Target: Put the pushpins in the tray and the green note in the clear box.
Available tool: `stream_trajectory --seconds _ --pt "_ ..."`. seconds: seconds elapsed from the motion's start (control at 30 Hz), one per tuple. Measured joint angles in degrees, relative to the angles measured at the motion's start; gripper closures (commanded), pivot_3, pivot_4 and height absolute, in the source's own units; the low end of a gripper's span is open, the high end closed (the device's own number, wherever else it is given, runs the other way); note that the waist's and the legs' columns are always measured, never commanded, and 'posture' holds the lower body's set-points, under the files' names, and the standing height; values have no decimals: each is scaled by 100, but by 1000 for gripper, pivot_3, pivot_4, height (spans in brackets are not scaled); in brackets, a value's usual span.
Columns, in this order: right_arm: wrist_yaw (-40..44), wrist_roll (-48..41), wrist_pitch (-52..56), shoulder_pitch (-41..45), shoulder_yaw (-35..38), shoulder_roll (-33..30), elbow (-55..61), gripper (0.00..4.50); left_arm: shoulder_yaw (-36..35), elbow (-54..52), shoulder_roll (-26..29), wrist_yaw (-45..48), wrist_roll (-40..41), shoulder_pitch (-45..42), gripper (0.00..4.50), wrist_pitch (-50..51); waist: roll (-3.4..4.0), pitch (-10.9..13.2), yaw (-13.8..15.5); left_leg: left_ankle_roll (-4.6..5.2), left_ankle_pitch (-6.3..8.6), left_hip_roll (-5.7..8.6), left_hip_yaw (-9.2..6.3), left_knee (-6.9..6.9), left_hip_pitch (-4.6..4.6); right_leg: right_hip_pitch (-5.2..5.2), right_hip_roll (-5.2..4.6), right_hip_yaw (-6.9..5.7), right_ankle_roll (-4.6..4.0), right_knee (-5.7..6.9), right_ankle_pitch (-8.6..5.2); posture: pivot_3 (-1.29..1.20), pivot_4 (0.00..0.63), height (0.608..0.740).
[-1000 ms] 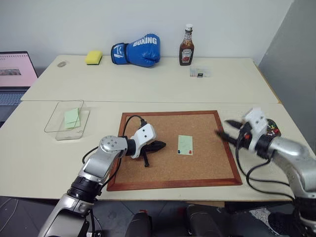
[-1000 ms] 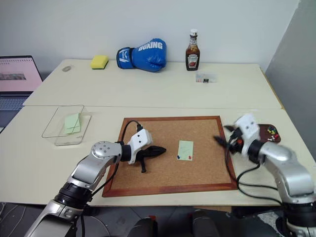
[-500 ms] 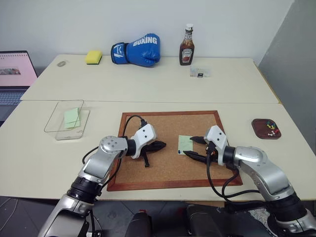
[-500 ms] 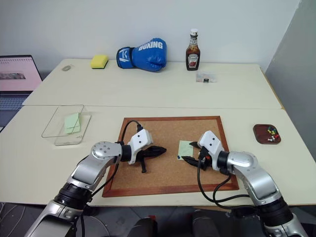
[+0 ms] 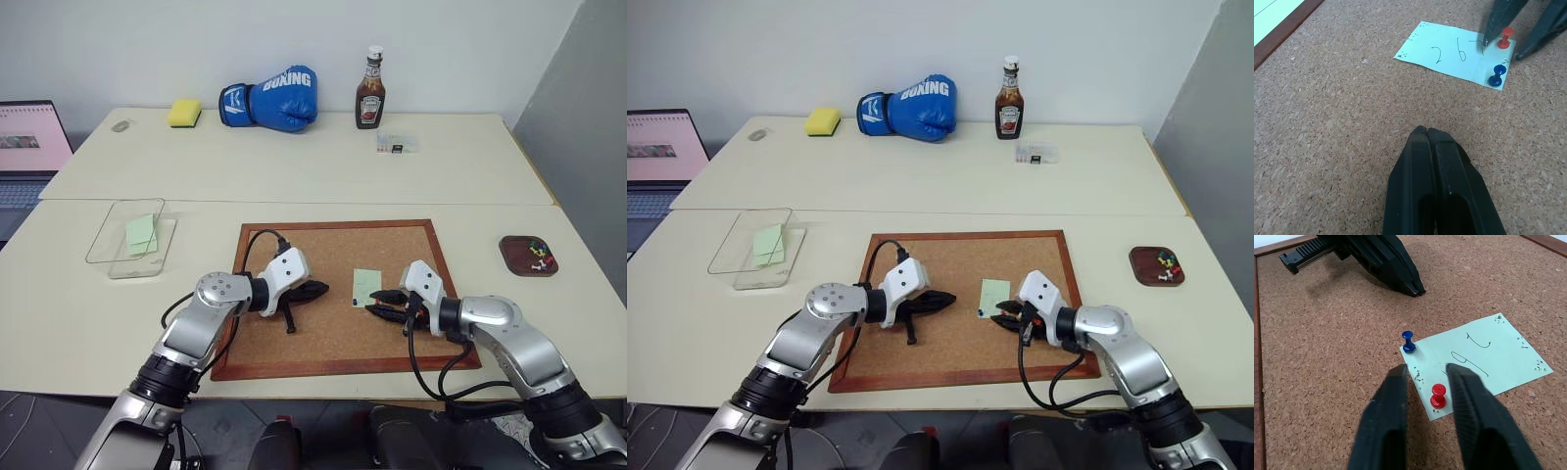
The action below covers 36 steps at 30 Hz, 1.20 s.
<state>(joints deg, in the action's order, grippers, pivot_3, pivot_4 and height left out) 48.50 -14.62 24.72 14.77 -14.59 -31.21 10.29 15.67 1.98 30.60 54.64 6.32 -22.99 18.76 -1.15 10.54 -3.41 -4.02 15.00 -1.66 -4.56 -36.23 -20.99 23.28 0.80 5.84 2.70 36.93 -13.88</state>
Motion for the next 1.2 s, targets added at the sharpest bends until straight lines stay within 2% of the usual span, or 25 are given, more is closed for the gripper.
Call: stream_trajectory --seconds 0.07,0.3,0.5,0.7,0.87,1.03,1.2 --pt "-4 0 18 5 47 -1 -6 4436 0 -8 0 0 0 2 4500 6 0 0 0 0 0 0 0 0 0 0 0 0 0 0 0 0 150 740" --pt "-3 -28 123 24 76 3 5 4436 1 -10 0 1 0 2 4500 6 0 0 1 0 0 0 0 1 0 0 0 0 0 0 0 0 150 740" --pt "-174 -311 697 64 276 115 144 4436 6 -9 1 9 0 -12 4500 5 -1 1 2 0 0 0 0 1 -3 2 0 1 1 1 0 0 150 740" --pt "-725 -1126 1342 535 1446 281 880 4436 7 -38 11 19 0 34 4500 41 -11 -6 1 0 0 0 -5 5 -1 1 0 -5 1 2 0 0 150 740" --pt "-1028 -1312 1645 418 1965 215 790 4436 7 -53 33 120 0 4 4500 45 -16 -9 6 1 1 0 -4 17 -1 2 0 -6 4 1 1 0 150 740" --pt "-1614 -888 1475 429 2473 -167 234 4436 26 24 33 163 0 -76 4500 44 -16 -10 9 1 1 1 -1 15 1 1 -1 -4 1 2 -1 0 150 740" --pt "-2489 -151 1134 471 2915 -454 -907 4436 29 64 36 213 0 -107 4500 37 -13 -10 9 1 0 1 0 15 3 0 0 -2 -2 4 -2 0 150 740"
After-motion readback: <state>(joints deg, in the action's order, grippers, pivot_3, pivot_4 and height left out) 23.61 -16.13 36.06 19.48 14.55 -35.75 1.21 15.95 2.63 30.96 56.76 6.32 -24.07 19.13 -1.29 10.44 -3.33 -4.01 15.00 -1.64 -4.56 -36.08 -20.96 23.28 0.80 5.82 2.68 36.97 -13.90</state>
